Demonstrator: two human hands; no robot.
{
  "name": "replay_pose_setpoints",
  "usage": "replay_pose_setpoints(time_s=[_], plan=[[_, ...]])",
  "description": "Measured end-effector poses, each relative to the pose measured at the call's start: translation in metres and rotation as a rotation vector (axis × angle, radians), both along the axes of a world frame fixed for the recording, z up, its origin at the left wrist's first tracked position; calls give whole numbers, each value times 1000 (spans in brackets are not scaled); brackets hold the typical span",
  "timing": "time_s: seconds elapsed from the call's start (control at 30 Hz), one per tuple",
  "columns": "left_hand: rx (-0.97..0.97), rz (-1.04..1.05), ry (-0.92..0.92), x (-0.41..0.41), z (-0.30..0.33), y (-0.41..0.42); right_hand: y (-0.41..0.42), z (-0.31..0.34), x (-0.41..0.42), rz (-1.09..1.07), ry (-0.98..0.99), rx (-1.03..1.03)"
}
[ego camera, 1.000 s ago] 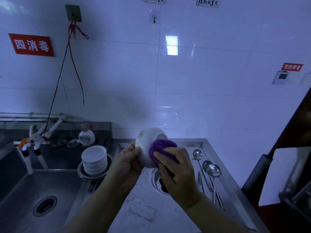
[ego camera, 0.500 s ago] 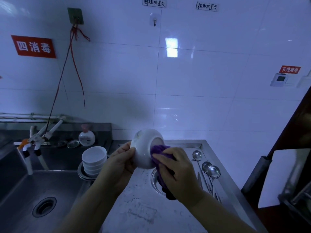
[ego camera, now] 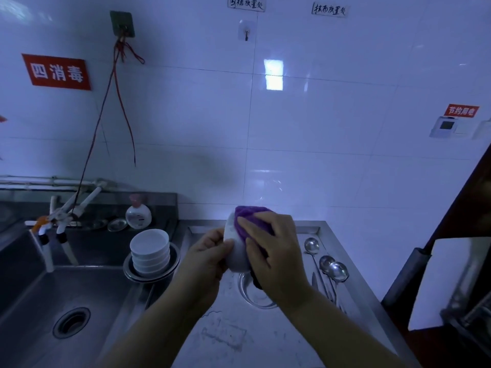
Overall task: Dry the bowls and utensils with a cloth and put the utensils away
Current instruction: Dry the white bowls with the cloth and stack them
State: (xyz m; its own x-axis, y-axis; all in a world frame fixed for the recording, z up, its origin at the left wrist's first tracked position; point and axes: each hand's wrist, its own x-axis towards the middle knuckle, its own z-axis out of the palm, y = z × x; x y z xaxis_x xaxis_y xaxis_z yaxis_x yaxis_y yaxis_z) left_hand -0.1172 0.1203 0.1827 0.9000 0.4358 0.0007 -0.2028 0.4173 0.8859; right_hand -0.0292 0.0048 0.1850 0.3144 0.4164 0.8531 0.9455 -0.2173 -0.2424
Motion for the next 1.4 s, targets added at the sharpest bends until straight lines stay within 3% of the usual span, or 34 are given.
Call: replay_pose_setpoints(time_s=[0.17, 0.4, 0.67, 0.87, 1.23, 1.3, 1.4], plan=[[-195, -39, -79, -1, 7, 5, -6, -31, -4, 80, -190, -40], [-329, 36, -41, 6, 4, -10, 8, -3, 5, -49, -58, 56], [-550, 50, -50, 9, 13, -10, 4, -39, 11, 0, -405, 20], [-715, 104, -81, 13, 10, -12, -3, -26, 31, -19, -93, 204], [-821, -67, -59, 14, 2, -20, 6, -49, 25, -133, -525, 161], [-826, -94, -67, 14, 1, -20, 4, -48, 30, -113, -496, 188], [-817, -104, -102, 15, 0, -19, 3, -49, 31, -78, -299, 262]])
